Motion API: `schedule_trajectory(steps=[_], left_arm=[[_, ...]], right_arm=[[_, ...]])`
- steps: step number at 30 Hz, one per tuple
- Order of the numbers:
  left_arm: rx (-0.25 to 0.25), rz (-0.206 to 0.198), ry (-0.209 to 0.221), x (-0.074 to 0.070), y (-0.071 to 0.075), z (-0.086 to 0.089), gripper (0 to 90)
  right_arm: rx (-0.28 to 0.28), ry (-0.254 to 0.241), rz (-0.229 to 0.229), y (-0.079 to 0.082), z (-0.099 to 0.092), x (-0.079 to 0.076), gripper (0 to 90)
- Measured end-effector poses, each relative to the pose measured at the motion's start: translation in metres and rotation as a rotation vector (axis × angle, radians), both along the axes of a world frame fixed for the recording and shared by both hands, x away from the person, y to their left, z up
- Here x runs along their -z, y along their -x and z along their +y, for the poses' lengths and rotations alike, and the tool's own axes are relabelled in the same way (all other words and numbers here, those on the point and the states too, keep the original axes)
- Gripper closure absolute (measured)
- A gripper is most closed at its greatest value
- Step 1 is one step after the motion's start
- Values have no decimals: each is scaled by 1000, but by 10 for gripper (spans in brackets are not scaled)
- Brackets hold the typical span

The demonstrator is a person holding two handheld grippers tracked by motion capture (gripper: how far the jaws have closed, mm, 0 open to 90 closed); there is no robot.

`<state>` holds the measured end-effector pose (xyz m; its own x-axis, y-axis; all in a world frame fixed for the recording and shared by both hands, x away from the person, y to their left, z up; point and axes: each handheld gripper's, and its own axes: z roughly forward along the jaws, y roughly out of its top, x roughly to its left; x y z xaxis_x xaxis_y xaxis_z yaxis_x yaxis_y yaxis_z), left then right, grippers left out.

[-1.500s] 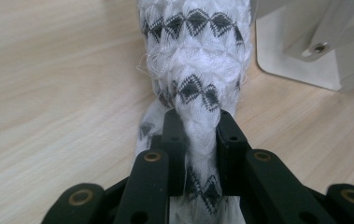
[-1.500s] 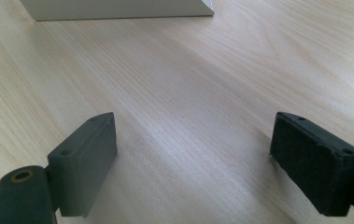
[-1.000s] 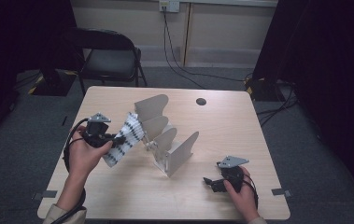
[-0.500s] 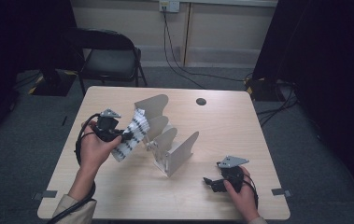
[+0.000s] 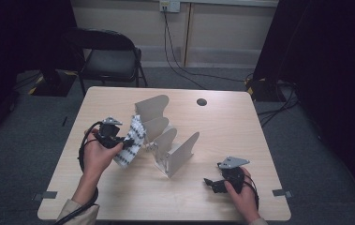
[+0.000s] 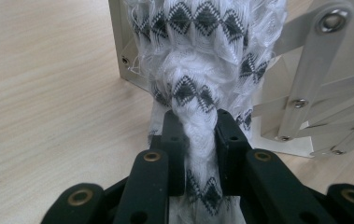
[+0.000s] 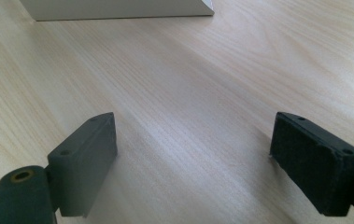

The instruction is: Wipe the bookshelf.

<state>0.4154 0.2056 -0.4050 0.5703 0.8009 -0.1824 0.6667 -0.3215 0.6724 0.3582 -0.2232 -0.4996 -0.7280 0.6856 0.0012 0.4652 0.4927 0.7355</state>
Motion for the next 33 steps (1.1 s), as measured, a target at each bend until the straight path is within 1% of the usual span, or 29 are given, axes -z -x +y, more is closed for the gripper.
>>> schedule_trajectory(steps=[2, 4, 5, 9, 10, 11, 12, 13, 15, 20, 21, 23, 25, 27, 29, 31, 33], left_arm=[[-5, 8, -18, 5, 0, 0, 774], [-18, 11, 4, 8, 1, 1, 774], [-13, 22, 9, 9, 1, 1, 774], [-2, 52, -32, 21, 3, -3, 773], [-1, 65, -32, 25, 3, -3, 774], [-8, 68, -27, 29, 3, -4, 773], [0, 78, -37, 34, 3, -4, 773], [-5, 82, -32, 37, 3, -4, 773], [0, 89, -32, 43, 5, -5, 773], [4, 109, -27, 53, 8, -7, 772], [8, 119, -27, 55, 8, -7, 772], [11, 135, -42, 59, 10, -7, 773], [7, 144, -41, 62, 12, -6, 773], [2, 145, -35, 62, 14, -3, 773], [-3, 143, -26, 59, 16, 1, 774], [-7, 127, -23, 50, 17, 6, 774], [-10, 103, -20, 37, 17, 11, 774]], right_arm=[[0, 0, 0, 0, 0, 0, 140], [0, 0, -1, 0, 0, 0, 139], [0, 0, -1, 0, 0, 0, 140], [-1, 0, -1, 0, 0, 0, 140], [0, 0, 0, 0, 0, 0, 139], [0, 0, -1, 0, 0, 0, 140], [0, 0, 0, 0, 0, 0, 140], [-1, 0, -1, 0, 0, 0, 139], [0, 0, -1, 0, 0, 0, 139], [-2, 1, 3, 0, 0, 0, 137], [-2, 1, 3, 0, 0, 0, 137], [-2, 1, 3, 0, 0, 0, 137], [-2, 1, 3, 0, 0, 0, 137], [-2, 1, 3, 0, 0, 0, 137], [-2, 1, 3, 0, 0, 0, 137], [-2, 1, 3, 0, 0, 0, 137], [-2, 1, 3, 0, 0, 0, 137]])
